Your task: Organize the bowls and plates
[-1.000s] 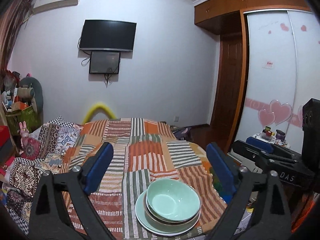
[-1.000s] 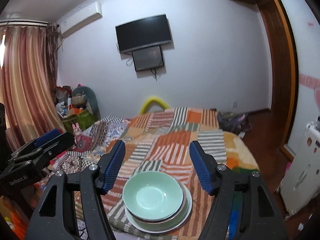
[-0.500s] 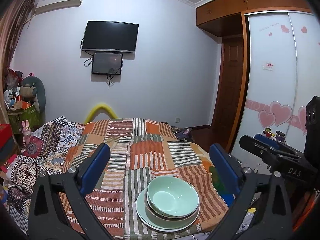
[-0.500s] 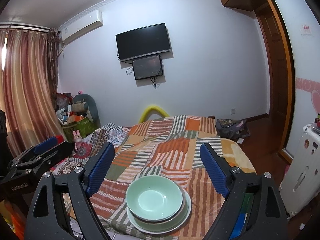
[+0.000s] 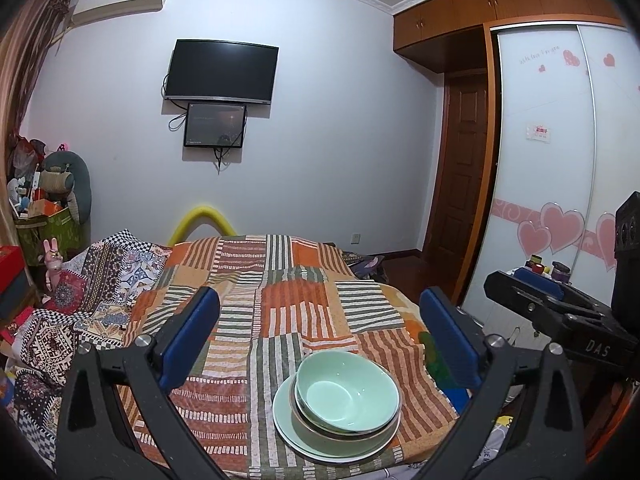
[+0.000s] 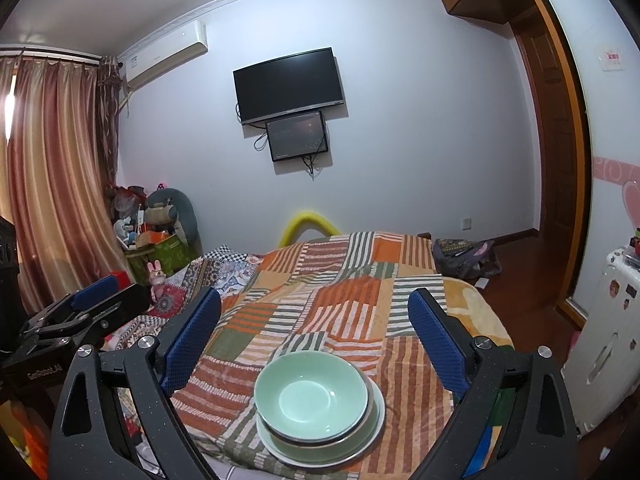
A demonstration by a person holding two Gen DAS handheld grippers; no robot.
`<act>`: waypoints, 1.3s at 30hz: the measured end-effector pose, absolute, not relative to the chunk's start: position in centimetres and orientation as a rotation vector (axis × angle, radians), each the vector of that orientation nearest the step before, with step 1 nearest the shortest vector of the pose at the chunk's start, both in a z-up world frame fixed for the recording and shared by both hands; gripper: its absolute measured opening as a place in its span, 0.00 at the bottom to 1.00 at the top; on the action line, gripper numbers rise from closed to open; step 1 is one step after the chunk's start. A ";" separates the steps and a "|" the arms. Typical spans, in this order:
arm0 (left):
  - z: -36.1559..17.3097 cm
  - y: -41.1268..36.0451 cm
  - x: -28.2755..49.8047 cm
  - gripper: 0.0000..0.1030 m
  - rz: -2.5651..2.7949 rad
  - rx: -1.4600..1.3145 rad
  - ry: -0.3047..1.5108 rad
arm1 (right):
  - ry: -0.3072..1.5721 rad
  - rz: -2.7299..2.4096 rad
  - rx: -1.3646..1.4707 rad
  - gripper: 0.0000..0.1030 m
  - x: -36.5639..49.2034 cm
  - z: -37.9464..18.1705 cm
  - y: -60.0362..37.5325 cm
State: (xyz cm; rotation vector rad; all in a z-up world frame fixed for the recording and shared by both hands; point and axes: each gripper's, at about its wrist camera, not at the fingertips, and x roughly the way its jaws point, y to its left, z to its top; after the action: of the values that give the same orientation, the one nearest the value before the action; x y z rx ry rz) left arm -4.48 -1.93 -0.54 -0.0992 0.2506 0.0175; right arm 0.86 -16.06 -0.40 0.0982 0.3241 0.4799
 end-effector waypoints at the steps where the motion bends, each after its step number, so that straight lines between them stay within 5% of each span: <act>1: -0.5 -1.9 -4.4 0.99 0.018 -0.099 0.250 | 0.325 0.479 0.098 0.91 0.9 -0.4 -16.1; 9: -0.6 -2.0 -4.2 1.00 0.009 -0.099 0.254 | 0.320 0.467 0.107 1.00 0.6 -0.3 -16.3; 39: -0.9 -1.9 -3.9 1.00 0.006 -0.112 0.262 | 0.339 0.459 0.103 1.00 1.1 -0.2 -16.5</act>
State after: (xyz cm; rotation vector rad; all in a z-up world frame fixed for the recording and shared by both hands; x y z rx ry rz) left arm -3.94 -1.95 -0.89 -0.1118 0.2622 0.0055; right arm 1.08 -16.50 -0.15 0.1029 0.3390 0.4589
